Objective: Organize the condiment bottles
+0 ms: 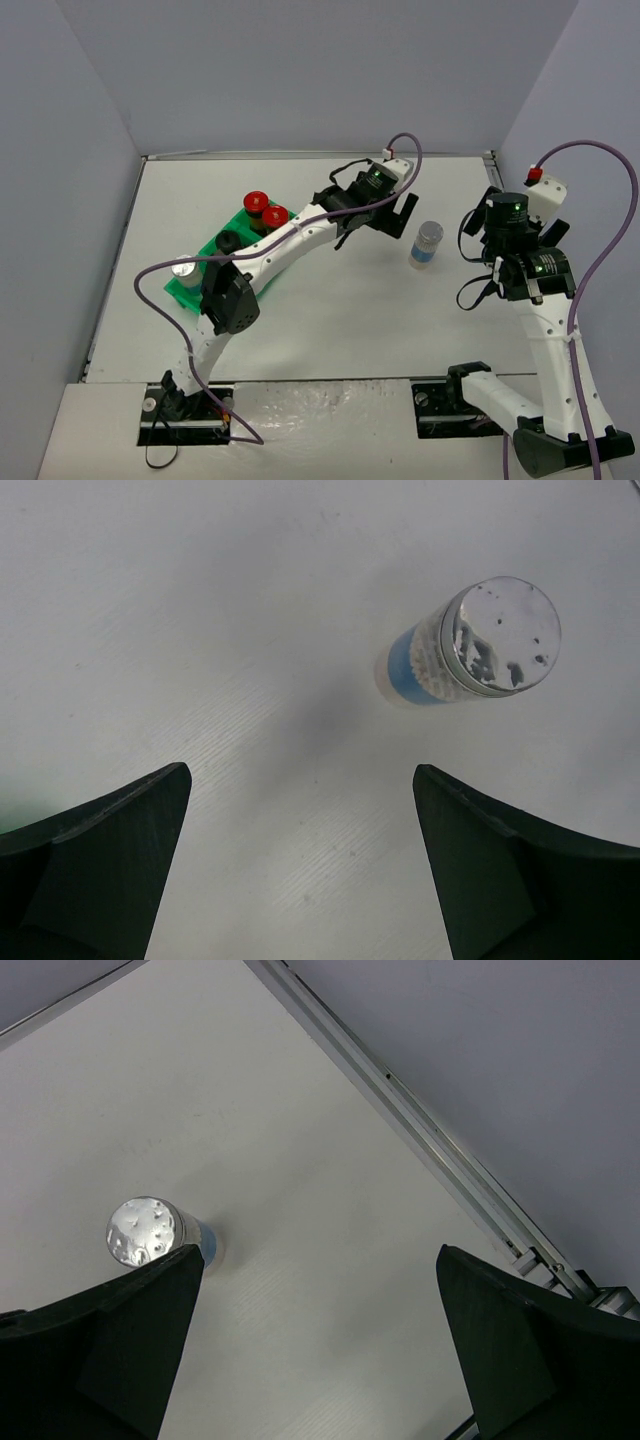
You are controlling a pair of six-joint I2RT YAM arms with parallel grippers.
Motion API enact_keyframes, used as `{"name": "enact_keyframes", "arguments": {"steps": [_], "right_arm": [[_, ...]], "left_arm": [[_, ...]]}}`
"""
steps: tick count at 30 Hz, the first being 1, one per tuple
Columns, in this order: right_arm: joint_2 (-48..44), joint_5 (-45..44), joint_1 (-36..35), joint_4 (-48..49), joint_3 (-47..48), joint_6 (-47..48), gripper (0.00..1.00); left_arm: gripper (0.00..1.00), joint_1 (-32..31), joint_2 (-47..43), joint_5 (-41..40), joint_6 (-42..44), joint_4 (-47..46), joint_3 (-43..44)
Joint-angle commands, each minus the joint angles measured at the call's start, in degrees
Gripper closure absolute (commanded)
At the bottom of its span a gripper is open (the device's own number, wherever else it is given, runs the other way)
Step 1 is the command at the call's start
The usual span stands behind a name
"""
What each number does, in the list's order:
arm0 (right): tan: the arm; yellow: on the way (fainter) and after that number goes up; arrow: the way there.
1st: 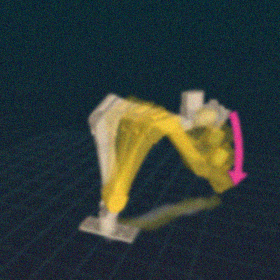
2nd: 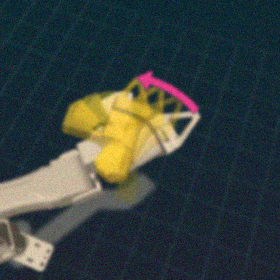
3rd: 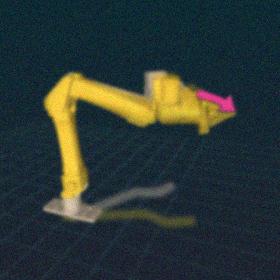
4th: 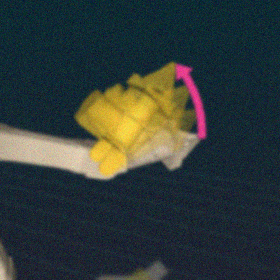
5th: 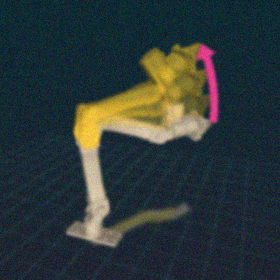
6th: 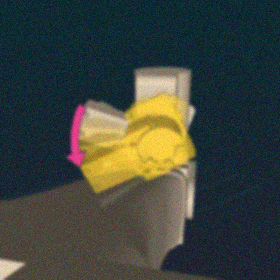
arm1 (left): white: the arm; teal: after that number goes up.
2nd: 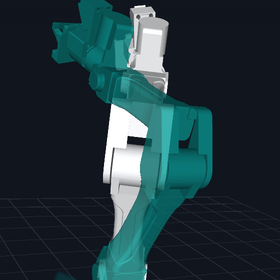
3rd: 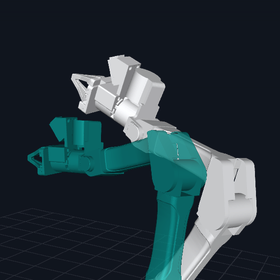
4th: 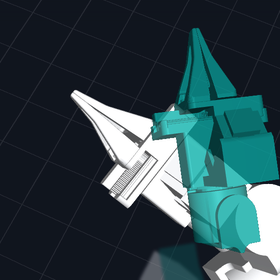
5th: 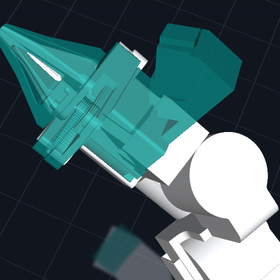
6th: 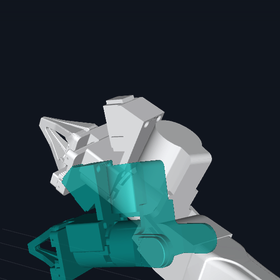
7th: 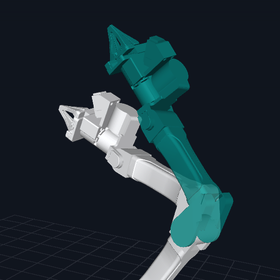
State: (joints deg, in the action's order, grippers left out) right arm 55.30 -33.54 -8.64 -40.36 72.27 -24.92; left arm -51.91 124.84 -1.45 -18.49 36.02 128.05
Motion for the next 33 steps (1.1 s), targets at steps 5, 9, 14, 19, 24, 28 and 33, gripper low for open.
{"name": "enact_keyframes", "arguments": {"steps": [5,9,14,19,24,28,33], "right_arm": [[-1.73,-0.5,0.23,-0.51,2.26,-1.36,0.0],[-2.16,-1.07,0.29,-1.08,2.4,-0.87,0.0],[-2.24,-1.07,0.29,-1.39,2.7,-0.65,0.0],[-2.46,-1.07,0.23,-1.62,2.49,-0.44,0.0],[-3.08,-1.18,0.29,-2.0,1.75,-0.48,0.0],[-3.45,-1.35,0.29,-2.09,1.21,-0.31,0.0],[-3.63,-1.44,0.29,-2.37,1.47,-0.04,0.0]], "left_arm": [[0.08,-1.85,0.34,11.67,1.99,-20.01,-0.61],[0.06,-2.2,2.93,14.24,1.88,-23.25,1.9],[0.04,-2.4,5.53,16.58,1.55,-25.54,3.66],[0.04,-2.73,7.03,17.86,2.37,-27.5,3.61],[0.03,-2.84,8.63,17.44,3.94,-27.84,4.72],[0.03,-2.84,9.53,17.7,4.86,-28.19,5.36],[0.03,-2.84,11.89,18.68,4.47,-27.77,8.5]]}}
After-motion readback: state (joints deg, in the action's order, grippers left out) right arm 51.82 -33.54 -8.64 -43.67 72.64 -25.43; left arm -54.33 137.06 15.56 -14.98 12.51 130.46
